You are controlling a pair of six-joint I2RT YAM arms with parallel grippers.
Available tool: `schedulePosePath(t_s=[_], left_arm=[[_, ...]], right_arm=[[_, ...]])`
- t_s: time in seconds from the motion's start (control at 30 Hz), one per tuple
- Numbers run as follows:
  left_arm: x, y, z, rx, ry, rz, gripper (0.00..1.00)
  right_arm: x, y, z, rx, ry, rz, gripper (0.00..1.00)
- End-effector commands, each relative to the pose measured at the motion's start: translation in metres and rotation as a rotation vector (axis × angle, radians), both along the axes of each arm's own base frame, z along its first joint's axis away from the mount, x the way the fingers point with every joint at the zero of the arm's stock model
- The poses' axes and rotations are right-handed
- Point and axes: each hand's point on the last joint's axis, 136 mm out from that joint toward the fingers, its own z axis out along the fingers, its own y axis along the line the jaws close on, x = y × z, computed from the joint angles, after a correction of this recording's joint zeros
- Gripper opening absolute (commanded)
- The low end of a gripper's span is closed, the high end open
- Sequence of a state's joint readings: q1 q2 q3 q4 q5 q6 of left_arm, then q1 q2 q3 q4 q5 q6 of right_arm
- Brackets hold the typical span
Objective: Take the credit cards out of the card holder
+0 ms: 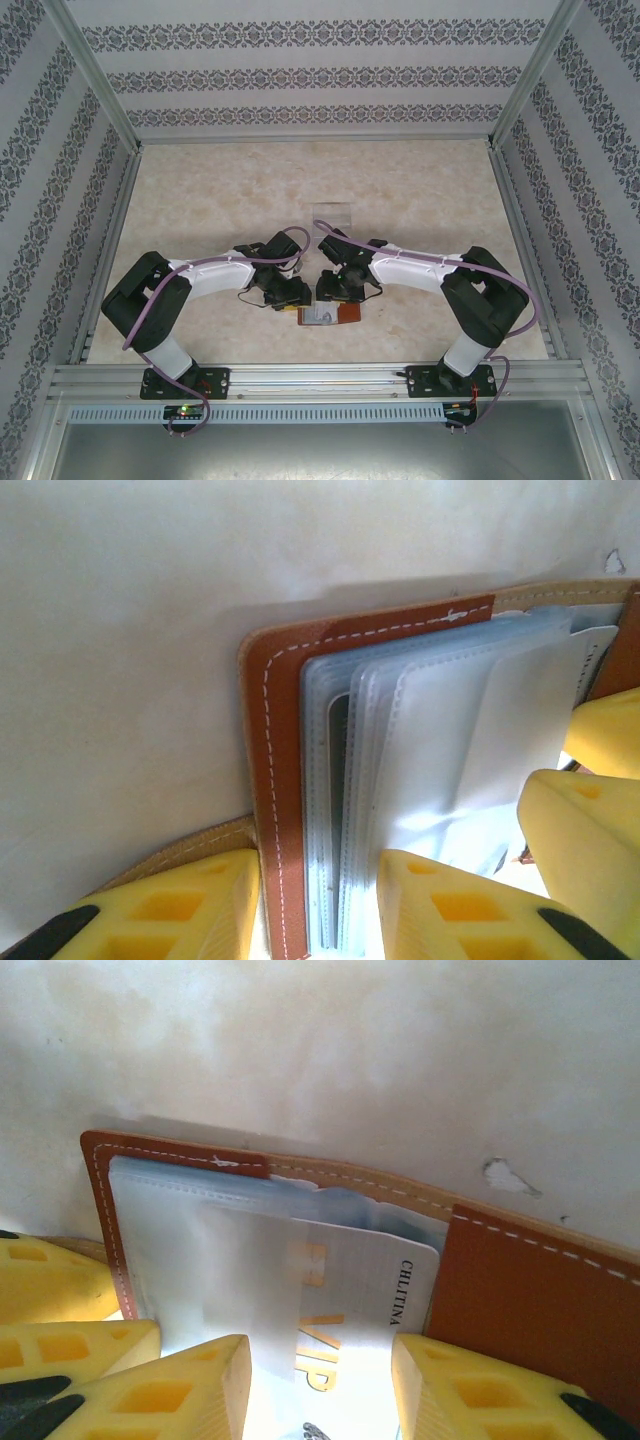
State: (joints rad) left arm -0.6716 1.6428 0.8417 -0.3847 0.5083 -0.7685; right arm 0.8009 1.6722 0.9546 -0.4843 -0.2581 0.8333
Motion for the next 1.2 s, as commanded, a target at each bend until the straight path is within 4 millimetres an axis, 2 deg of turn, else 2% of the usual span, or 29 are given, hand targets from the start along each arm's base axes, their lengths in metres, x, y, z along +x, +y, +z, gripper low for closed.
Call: schedulePosePath(t_s=[0.0, 0.27, 0.67, 0.93, 1.17], left_arm=[[0.0, 0.009, -0.007, 0.028, 0.009, 0.026, 0.38], [0.004, 0.008, 0.004, 0.025, -0.01, 0.018, 0.37], [0.01, 0.0, 0.017, 0.004, -0.025, 0.014, 0.37], [0.011, -0.007, 0.013, 0.026, -0.022, -0.009, 0.38], [0.007, -0.009, 0.001, 0.053, -0.002, -0.025, 0.38]], right_arm=[[0.002, -0.004, 0.014, -0.008, -0.035, 0.005, 0.44], [0.003, 0.0, 0.026, 0.052, -0.049, -0.01, 0.45], [0.0, -0.01, 0.02, 0.067, -0.03, -0.036, 0.45], [-0.003, -0.015, 0.016, 0.078, -0.016, -0.051, 0.45], [-0.005, -0.019, 0.01, 0.084, -0.005, -0.061, 0.45]])
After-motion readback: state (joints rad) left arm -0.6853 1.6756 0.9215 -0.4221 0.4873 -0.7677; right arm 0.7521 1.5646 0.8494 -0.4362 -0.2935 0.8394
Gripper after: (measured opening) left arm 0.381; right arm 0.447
